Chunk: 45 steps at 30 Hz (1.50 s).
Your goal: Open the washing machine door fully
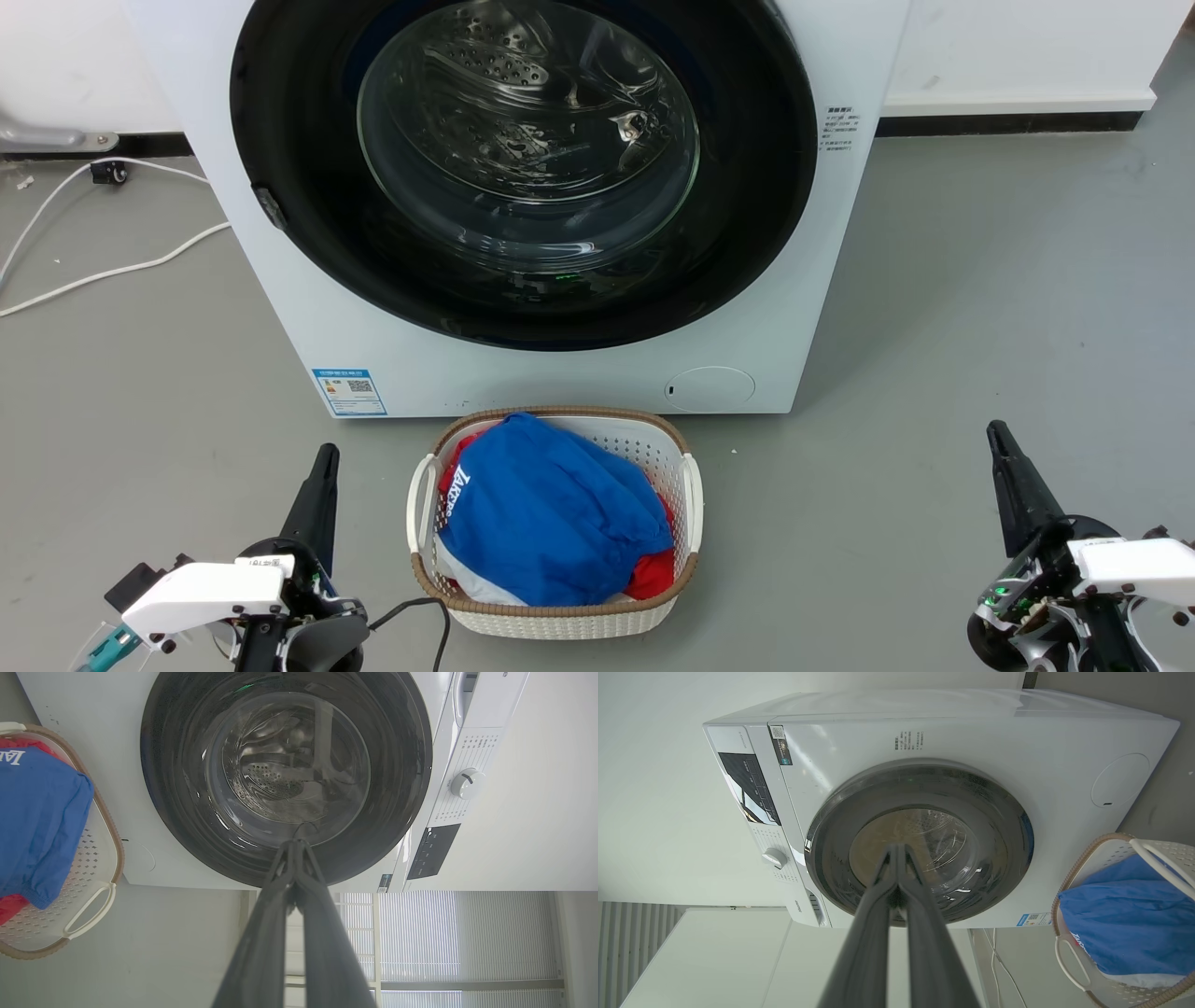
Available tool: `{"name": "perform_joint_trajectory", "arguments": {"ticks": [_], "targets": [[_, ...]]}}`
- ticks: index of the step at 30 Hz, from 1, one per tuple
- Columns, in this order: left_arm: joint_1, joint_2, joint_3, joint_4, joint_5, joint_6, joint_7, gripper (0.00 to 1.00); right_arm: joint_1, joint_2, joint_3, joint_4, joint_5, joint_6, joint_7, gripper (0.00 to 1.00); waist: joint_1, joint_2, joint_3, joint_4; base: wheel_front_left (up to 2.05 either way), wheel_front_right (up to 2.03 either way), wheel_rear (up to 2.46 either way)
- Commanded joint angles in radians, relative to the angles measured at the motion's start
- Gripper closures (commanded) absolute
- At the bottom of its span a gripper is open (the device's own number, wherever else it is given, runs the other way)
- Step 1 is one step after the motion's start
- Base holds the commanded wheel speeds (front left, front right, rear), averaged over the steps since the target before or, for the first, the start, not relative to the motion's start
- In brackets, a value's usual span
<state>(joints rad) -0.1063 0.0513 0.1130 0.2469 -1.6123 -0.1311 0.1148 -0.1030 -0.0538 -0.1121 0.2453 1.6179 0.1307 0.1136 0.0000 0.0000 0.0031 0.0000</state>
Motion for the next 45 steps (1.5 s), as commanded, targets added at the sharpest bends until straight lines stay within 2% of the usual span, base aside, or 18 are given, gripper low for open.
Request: {"name": "perform_joint_trajectory", "arguments": {"ticks": [1, 34, 35, 45], "targets": [[-0.007, -0.002, 0.003, -0.001, -0.001, -0.003, 0.002, 1.00, -0.012, 0.003, -0.001, 0.001, -0.008, 0.000, 0.002, 1.00, 0.0000, 0.0000, 0.000, 0.000, 0.00, 0.00, 0.00], [-0.007, -0.002, 0.003, -0.001, -0.001, -0.003, 0.002, 1.00, -0.012, 0.004, -0.002, 0.001, -0.009, 0.000, 0.003, 1.00, 0.0000, 0.0000, 0.000, 0.000, 0.00, 0.00, 0.00], [0.000, 0.000, 0.000, 0.000, 0.000, 0.000, 0.000, 0.00, 0.000, 0.001, -0.001, 0.000, 0.000, 0.000, 0.000, 0.00, 0.0000, 0.0000, 0.000, 0.000, 0.00, 0.00, 0.00], [0.027, -0.001, -0.006, -0.007, 0.042, 0.003, -0.037, 0.00, 0.032, 0.002, -0.001, 0.003, -0.044, 0.000, -0.037, 0.00, 0.0000, 0.0000, 0.001, 0.000, 0.00, 0.00, 0.00]]}}
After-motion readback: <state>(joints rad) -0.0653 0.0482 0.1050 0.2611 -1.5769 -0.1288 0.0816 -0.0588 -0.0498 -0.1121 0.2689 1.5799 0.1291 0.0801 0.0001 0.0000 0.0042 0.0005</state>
